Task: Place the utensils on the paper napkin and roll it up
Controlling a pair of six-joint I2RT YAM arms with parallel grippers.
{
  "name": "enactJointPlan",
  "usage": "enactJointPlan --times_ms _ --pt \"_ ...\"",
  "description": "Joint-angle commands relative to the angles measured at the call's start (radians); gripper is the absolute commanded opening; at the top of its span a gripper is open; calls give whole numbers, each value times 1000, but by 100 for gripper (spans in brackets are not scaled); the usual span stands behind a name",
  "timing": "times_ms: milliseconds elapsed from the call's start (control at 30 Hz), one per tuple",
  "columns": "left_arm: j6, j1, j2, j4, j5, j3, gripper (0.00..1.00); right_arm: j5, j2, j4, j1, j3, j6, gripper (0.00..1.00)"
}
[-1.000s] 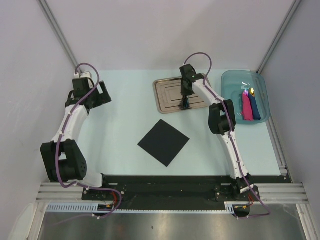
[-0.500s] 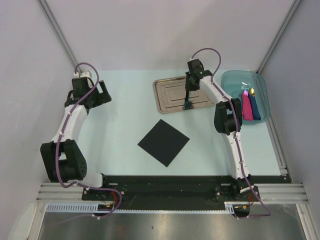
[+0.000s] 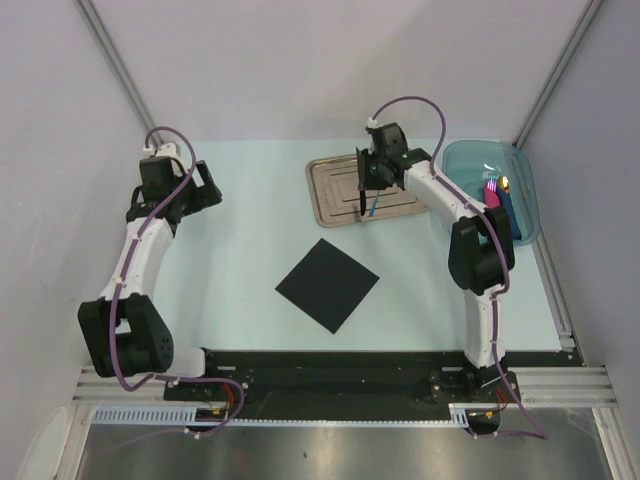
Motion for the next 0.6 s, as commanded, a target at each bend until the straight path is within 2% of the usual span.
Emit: enactJointPlan --times_ms 0,300,567 --pt "-20 10 -93 49 24 -61 100 -38 -169 85 71 -181 9 0" --pt "-6 8 -273 49 21 -218 100 45 -398 180 275 -540 119 0" --pt "-4 8 -385 36 19 -287 100 161 -444 292 405 -671 179 0"
